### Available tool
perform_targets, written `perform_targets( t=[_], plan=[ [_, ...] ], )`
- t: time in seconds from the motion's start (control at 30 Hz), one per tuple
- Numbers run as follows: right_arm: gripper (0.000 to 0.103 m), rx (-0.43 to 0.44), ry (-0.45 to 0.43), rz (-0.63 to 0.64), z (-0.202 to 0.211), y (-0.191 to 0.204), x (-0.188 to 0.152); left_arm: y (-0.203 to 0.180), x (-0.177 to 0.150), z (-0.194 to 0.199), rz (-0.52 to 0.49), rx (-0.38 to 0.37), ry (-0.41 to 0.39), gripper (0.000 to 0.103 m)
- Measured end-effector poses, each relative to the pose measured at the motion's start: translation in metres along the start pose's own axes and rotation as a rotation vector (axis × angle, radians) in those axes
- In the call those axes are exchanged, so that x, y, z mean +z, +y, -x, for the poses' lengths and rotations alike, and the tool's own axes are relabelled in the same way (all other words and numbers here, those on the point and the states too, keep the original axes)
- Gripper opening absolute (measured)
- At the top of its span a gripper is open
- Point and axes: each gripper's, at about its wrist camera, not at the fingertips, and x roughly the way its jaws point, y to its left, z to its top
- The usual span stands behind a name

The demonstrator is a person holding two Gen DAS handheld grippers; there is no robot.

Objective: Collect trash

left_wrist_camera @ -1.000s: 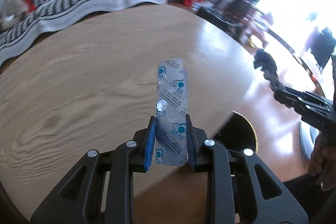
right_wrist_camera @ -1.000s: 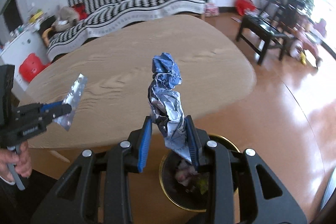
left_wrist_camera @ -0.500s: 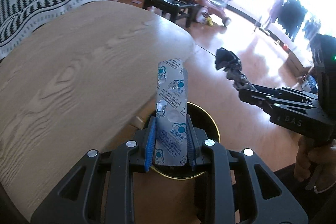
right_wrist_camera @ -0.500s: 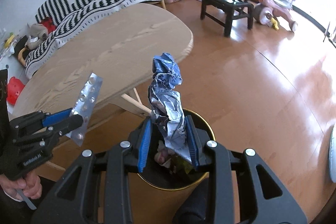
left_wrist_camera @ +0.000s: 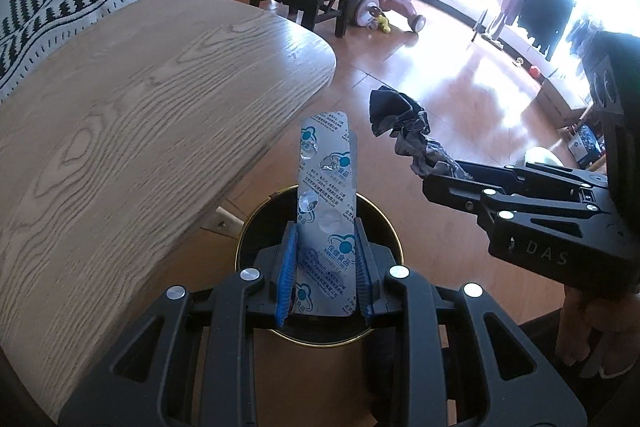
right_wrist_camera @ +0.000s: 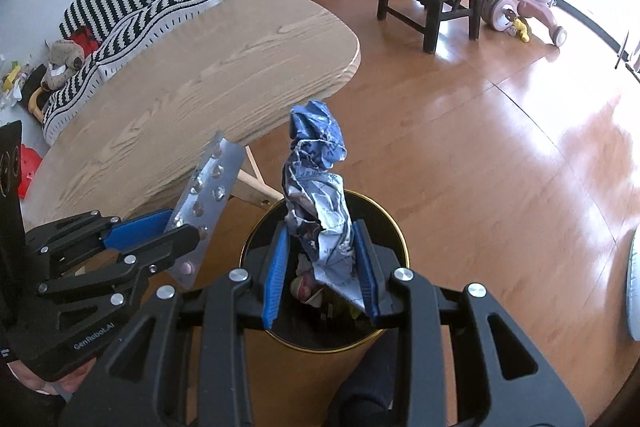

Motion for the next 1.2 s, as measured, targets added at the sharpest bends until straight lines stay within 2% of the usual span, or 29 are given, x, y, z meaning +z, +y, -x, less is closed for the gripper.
perform_targets(
  t=[0.43,0.5,0.53,0.6,0.7,0.77,0.83,0.93,1.0,1.1,1.2],
  plan=[
    [0.033,0.0,0.005,-0.002,-0.002,0.001,0.001,0.0,0.001,-0.012,0.004,-0.018,0.029,0.026],
    [0.035,-0.004,0.003,-0.005,-0.003,-0.001,0.001,0.0,0.001,-0.014,0.001,-0.024,0.029,0.026],
    [0.04,-0.007,0.0,-0.01,-0.002,-0.001,0.002,0.001,0.001,-0.015,0.002,-0.025,0.029,0.027],
    [0.045,-0.015,-0.008,-0.017,-0.001,-0.002,0.002,0.002,0.002,-0.017,0.004,-0.031,0.039,0.041],
    [0.046,-0.01,-0.018,-0.024,0.001,-0.004,0.003,0.001,0.003,-0.018,0.0,-0.019,0.036,0.057],
    [0.055,-0.015,-0.026,-0.027,0.003,-0.004,0.003,0.001,0.003,-0.017,-0.001,-0.015,0.035,0.063],
    [0.068,-0.02,-0.04,-0.029,0.006,-0.004,0.004,0.003,0.003,-0.015,0.002,-0.008,0.029,0.07],
    [0.079,-0.023,-0.062,-0.037,0.012,-0.003,0.008,0.01,0.004,-0.005,0.013,0.003,0.013,0.08],
    [0.088,-0.021,-0.079,-0.036,0.015,0.003,0.015,0.019,0.004,0.009,0.025,0.029,-0.014,0.091],
    [0.094,-0.012,-0.104,-0.009,0.017,0.023,0.025,0.041,0.003,0.035,0.052,0.075,-0.06,0.094],
    [0.096,0.009,-0.111,0.03,0.015,0.05,0.037,0.076,-0.002,0.067,0.119,0.13,-0.104,0.096]
  ],
)
